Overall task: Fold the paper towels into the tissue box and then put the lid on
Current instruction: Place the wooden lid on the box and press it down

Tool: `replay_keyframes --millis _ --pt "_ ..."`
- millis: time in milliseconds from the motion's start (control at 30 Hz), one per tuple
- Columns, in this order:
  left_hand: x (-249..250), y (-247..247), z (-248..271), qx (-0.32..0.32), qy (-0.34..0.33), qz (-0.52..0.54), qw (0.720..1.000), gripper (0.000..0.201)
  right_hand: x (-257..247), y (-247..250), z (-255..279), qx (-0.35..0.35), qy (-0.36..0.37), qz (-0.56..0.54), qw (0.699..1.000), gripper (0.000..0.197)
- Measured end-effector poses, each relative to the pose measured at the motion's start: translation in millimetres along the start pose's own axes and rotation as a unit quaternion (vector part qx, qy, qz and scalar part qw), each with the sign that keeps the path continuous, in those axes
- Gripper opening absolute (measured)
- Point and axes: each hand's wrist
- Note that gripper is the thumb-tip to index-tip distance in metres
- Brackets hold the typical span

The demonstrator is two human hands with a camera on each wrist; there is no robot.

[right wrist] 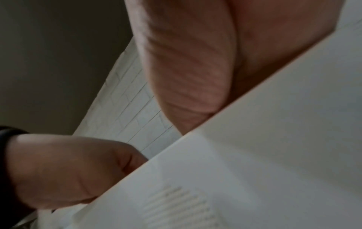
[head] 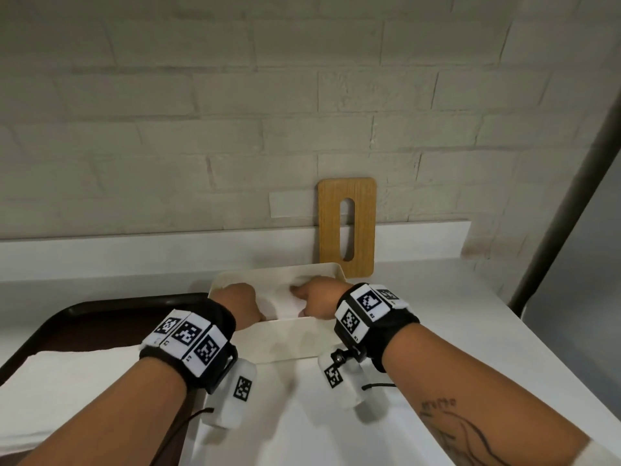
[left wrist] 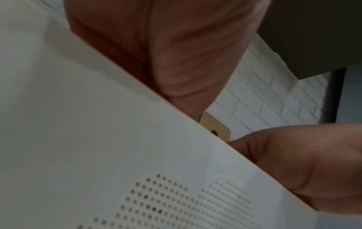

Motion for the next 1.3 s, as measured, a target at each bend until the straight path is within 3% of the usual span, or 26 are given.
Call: replay_keyframes --millis 67,133,167,233,300,400,567,800,967,1067,1300 --pt "-2 0 0 -0.004 0.007 0.012 1.0 0.047 2 2 0 -0.01 -0.02 0.013 1.0 0.051" --pt "-5 -2 3 0.034 0.01 0.04 0.999 0.047 4 4 4 0.006 -0.035 0.013 0.999 0.039" --pt "-7 -3 8 0.081 0.01 0.05 0.995 0.045 7 6 7 0.036 -0.033 -0.01 0.999 0.033" --pt "-16 -8 20 0.239 0.009 0.06 0.969 0.041 21 16 12 0.135 -0.035 -0.131 0.981 0.028" --pt "-27 -14 28 0.333 0.024 0.056 0.941 0.047 46 31 13 0.234 -0.068 -0.278 0.929 0.034" --pt "-34 -19 31 0.312 0.064 0.222 0.921 0.051 85 42 -4 0.265 -0.149 -0.421 0.854 0.064" --pt "-37 -29 23 0.297 0.055 0.265 0.916 0.043 104 43 -45 0.216 -0.244 -0.346 0.88 0.079" --pt "-39 -32 20 0.3 0.061 0.263 0.915 0.045 97 17 -91 0.238 -0.246 -0.369 0.864 0.106" --pt "-38 -27 24 0.279 0.05 0.257 0.924 0.044 102 2 -104 0.265 -0.244 -0.348 0.866 0.105" --pt "-37 -28 26 0.278 0.039 0.263 0.923 0.046 112 7 -95 0.298 -0.212 -0.314 0.876 0.087" --pt "-16 -36 40 0.295 0.052 0.341 0.891 0.051 116 58 -24 0.409 0.004 -0.15 0.9 0.052"
Point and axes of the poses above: each hand's wrist, its own z-axis away from the middle knuckle, its own y-axis out of the back of the hand, x = y × z, and after that the axes turned 15 degrees about -y, right-handed
